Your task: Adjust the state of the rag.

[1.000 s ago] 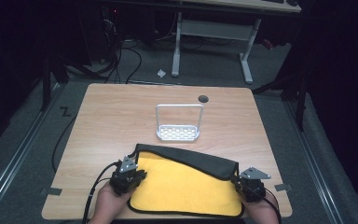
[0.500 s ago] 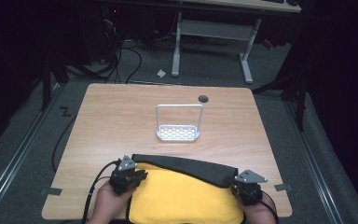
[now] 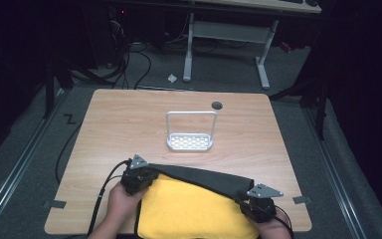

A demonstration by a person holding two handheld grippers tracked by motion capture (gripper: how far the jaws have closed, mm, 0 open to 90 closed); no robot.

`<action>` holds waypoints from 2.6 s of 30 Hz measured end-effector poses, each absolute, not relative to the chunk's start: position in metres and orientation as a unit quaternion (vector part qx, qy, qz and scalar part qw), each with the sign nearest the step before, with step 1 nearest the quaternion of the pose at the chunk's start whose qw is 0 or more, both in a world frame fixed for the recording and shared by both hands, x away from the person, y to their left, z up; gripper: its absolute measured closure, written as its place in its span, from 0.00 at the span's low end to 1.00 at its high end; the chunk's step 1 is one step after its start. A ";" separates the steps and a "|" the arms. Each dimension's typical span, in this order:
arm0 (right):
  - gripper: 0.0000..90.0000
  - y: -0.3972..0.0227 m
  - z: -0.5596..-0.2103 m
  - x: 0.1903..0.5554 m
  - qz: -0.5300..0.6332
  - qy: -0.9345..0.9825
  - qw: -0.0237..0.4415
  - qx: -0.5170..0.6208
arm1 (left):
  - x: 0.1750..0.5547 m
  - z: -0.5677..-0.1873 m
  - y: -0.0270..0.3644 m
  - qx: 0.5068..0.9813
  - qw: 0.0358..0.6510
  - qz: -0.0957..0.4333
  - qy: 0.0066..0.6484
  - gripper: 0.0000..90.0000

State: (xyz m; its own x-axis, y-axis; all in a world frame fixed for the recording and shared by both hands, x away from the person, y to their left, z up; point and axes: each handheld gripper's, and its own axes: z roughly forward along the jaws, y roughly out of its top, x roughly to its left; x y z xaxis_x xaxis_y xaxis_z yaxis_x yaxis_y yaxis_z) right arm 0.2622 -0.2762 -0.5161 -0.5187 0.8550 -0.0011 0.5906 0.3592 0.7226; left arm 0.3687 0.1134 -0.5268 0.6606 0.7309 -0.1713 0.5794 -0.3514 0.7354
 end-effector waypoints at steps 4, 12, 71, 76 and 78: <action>0.77 -0.272 -0.522 0.265 0.317 0.813 0.200 0.446 | 0.367 -0.529 0.116 0.810 0.411 0.090 0.408 0.89; 0.94 -0.276 -0.499 0.281 0.337 0.788 0.254 0.449 | 0.377 -0.521 0.116 0.804 0.422 0.092 0.408 0.89; 0.56 -0.281 -0.506 0.311 0.341 0.782 0.242 0.463 | 0.440 -0.531 0.103 0.801 0.388 0.158 0.427 0.51; 0.50 -0.267 -0.499 0.305 0.360 0.784 0.236 0.447 | 0.432 -0.533 0.098 0.816 0.370 0.189 0.402 0.52; 0.50 -0.263 -0.497 0.303 0.363 0.785 0.236 0.443 | 0.427 -0.535 0.096 0.815 0.373 0.200 0.396 0.55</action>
State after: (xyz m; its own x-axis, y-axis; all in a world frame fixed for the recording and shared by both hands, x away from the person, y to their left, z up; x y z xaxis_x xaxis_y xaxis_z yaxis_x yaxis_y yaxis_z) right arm 0.3031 -0.2632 -0.4972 -0.4958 0.8671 -0.0491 0.5241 0.3438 0.7791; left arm 0.4274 0.0962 -0.5346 0.6067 0.7944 0.0299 0.4968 -0.4083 0.7658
